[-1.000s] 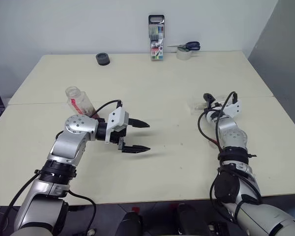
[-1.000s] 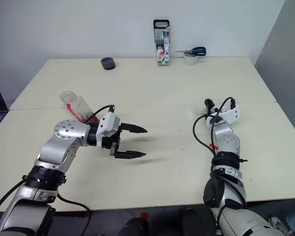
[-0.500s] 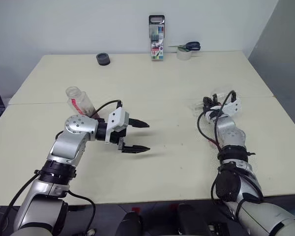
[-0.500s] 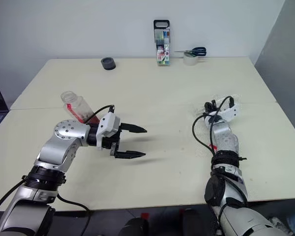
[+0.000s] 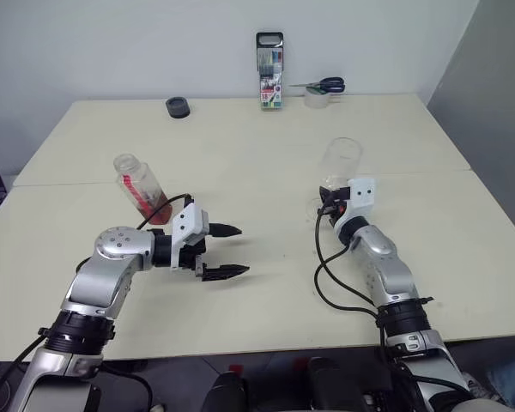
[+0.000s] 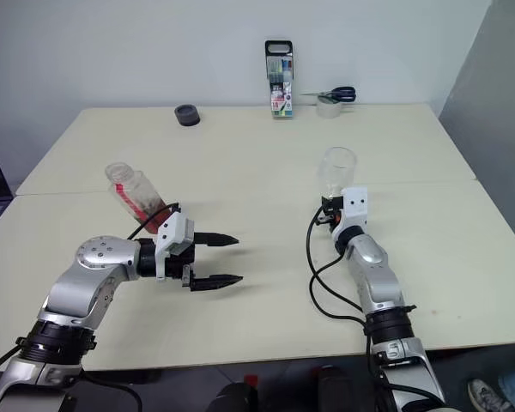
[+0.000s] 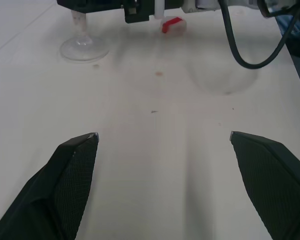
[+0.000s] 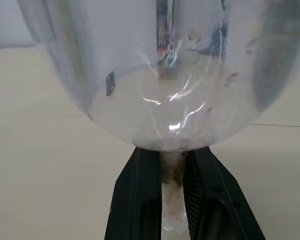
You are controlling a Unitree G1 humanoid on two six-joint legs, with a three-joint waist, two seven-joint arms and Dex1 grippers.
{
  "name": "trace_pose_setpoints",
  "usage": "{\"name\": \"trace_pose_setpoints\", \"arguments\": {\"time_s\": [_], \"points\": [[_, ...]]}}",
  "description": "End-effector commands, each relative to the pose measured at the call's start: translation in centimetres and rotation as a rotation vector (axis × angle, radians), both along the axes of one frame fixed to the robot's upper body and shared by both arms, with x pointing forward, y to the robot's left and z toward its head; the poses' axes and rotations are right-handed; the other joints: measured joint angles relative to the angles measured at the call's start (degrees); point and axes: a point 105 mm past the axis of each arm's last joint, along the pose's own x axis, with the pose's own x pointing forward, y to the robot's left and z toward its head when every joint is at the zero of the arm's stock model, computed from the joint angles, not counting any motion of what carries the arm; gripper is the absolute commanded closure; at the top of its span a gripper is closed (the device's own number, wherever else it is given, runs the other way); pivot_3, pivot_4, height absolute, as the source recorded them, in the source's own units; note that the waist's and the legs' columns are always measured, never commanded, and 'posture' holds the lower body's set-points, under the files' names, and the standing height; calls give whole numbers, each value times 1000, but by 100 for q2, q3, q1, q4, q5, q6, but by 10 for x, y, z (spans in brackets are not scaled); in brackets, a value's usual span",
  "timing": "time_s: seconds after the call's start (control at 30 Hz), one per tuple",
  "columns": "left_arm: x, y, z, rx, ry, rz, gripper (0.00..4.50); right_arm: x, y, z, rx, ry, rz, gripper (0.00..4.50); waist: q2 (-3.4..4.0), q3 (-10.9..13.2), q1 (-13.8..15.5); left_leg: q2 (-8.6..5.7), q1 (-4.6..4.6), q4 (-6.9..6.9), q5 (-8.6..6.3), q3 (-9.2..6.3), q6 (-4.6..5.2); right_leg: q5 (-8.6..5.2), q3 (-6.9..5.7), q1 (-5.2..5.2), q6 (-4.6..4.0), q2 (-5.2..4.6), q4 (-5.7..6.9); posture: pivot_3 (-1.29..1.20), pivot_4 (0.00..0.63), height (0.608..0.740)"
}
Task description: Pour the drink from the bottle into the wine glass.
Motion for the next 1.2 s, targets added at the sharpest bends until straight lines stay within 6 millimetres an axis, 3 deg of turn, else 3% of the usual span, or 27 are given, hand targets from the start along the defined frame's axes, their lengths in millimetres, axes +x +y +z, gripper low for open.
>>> {"name": "trace_pose_setpoints", "arguments": {"time_s": [0.03,0.2,0.43,0.87,1.0,1.2], "points": [[6,11,23,-72,-119,157,0,-4,28,0,-25,-36,119,4231,1,0,-10,1,0,1,0,1,0,0,1,-2,0,1,1,0,150,740],[-4,29,21,-79,-86,319,0,-11,64,27,35,-104,292,4231,7,9,-51,9,-3,-1,0,0,0,0,4,-11,-1,3,5,0,150,740],[-6,42,33,-78,-107,433,0,-8,98,19,-4,-77,414,4231,14,19,69,-5,-11,2,1,-14,-2,-1,-9,-8,-3,-7,2,0,150,740],[-5,26,66,-82,-162,476,0,-15,104,-3,-86,-130,456,4231,13,19,76,-6,-11,2,1,-14,-3,-1,-8,-7,-3,-7,0,0,150,740],[-5,22,70,-84,-157,473,0,-19,103,-10,-94,-116,461,4231,13,19,77,-7,-12,2,0,-14,-4,-1,-8,-5,-3,-8,-1,0,150,740],[-3,26,67,-84,-157,471,0,-15,103,-3,-68,-114,457,4231,13,19,77,-7,-10,2,0,-13,-5,-1,-7,-4,-3,-8,-1,0,150,740]]}}
